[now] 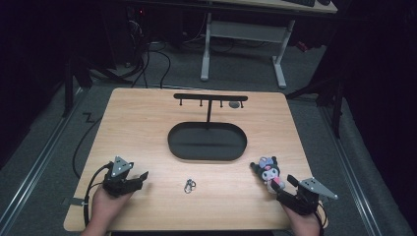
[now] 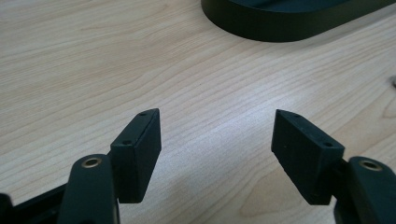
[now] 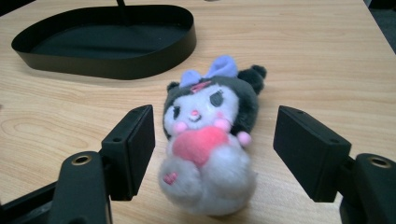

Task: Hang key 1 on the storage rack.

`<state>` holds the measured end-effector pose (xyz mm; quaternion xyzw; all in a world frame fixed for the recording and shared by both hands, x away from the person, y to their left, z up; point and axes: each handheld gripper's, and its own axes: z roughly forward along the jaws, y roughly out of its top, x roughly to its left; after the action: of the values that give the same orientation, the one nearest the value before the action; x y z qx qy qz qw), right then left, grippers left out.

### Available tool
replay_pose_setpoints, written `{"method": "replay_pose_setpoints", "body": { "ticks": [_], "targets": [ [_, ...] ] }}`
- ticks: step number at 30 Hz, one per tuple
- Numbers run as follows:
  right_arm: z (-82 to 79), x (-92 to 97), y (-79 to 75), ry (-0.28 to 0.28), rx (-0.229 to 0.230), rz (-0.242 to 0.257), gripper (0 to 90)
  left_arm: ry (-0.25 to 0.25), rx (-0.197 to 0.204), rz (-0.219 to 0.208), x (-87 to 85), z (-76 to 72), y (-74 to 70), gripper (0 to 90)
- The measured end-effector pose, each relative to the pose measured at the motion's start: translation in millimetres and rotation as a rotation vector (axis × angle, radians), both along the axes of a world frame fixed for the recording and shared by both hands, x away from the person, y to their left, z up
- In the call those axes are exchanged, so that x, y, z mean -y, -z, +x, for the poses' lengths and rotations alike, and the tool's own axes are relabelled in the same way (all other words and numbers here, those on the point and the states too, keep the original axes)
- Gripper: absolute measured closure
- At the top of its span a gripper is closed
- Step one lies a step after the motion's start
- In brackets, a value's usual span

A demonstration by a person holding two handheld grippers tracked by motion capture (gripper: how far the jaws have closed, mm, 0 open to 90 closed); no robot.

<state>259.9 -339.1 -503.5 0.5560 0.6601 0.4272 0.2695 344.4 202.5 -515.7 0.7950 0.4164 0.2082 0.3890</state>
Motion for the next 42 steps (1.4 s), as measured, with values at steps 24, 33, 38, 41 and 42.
{"method": "replay_pose_setpoints", "body": {
  "ticks": [24, 33, 38, 41, 42],
  "targets": [
    [8.0, -9.8, 4.0, -0.056, -0.002, -0.041, 28.3, 0.047, -0.015, -0.039, 0.4, -2.4, 4.1, 28.8],
    [9.1, -16.5, 2.0, -0.067, -0.017, -0.066, 22.8, 0.069, 0.002, -0.042, 3.5, -3.5, 3.2, 28.9],
    [14.5, -21.3, -0.9, -0.058, -0.023, -0.08, 20.5, 0.089, 0.0, -0.033, 6.9, -2.8, 3.9, 28.6],
    [15.1, -22.3, -7.6, -0.069, -0.035, -0.083, 20.0, 0.095, 0.004, -0.017, 9.1, -2.6, 3.6, 28.7],
    [15.4, -22.9, -11.1, -0.1, -0.046, -0.08, 19.2, 0.098, 0.009, -0.011, 10.0, -2.5, 3.4, 28.7]
  ]
}}
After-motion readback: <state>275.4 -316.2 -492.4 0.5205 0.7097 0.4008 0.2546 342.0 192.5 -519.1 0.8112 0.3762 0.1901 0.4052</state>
